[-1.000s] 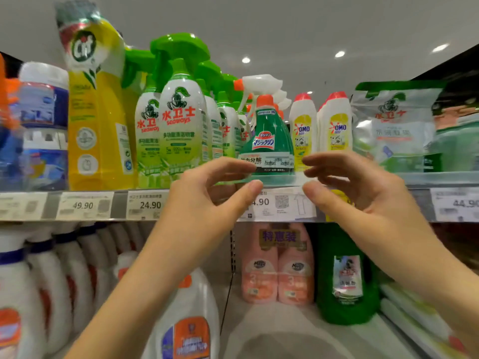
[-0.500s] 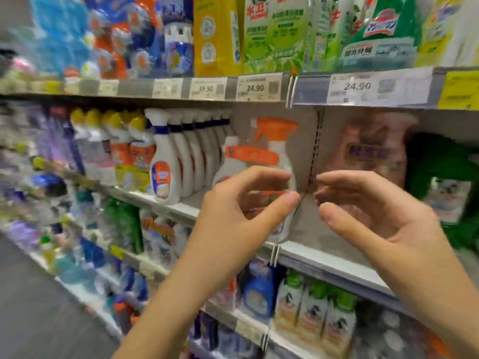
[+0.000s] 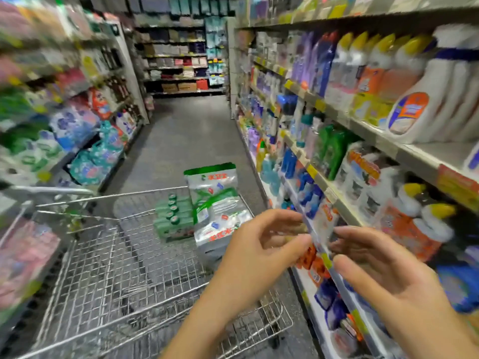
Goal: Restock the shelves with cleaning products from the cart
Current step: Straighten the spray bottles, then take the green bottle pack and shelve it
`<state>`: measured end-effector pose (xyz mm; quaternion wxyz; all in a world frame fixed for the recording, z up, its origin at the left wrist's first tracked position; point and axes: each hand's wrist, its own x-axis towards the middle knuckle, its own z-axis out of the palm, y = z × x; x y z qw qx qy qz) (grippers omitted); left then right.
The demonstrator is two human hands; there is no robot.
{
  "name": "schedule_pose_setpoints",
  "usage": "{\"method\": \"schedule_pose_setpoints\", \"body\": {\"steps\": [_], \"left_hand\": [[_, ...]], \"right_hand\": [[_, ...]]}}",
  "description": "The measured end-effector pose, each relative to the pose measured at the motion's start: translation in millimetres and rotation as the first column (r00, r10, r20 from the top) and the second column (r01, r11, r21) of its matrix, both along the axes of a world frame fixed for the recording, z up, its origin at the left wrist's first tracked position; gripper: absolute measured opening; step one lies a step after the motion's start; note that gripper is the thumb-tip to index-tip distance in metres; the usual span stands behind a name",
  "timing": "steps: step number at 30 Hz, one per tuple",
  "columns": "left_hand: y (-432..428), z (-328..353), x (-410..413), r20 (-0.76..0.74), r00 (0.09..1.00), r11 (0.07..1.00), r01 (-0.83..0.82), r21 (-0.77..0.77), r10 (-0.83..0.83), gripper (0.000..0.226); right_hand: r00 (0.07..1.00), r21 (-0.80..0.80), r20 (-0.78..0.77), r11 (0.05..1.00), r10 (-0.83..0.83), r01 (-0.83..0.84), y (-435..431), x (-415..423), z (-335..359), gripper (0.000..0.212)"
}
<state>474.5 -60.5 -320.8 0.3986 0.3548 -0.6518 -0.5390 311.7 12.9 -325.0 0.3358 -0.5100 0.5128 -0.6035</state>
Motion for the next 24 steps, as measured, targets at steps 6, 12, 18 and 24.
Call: {"method": "schedule_pose_setpoints", "body": {"steps": [6, 12, 18, 24], "left_hand": [[-12.5, -25.5, 90.9, -0.033, 0.980, 0.974, -0.189, 0.128, 0.194, 0.022], [-48.9, -52.7, 206.1, 0.027, 0.938, 0.915, -0.344, 0.210, 0.346, 0.024], [-97.1, -85.0, 292.6, 0.128, 0.897, 0.861, -0.442, 0.251, 0.423, 0.030], [-154.6, -119.7, 299.3, 0.287, 0.911, 0.885, -0.375, 0.275, 0.296, 0.034]], "right_hand": [[0.980, 0.100, 0.032, 0.975, 0.195, -0.197, -46.1, 79.5, -17.2, 0.037], [0.933, 0.252, 0.052, 0.899, 0.356, -0.357, -115.1, 190.3, -45.8, 0.039], [0.896, 0.418, 0.008, 0.813, 0.444, -0.406, -175.8, 254.0, -76.9, 0.048], [0.833, 0.587, -0.164, 0.731, 0.528, -0.348, -247.8, 255.8, -96.8, 0.059]]}}
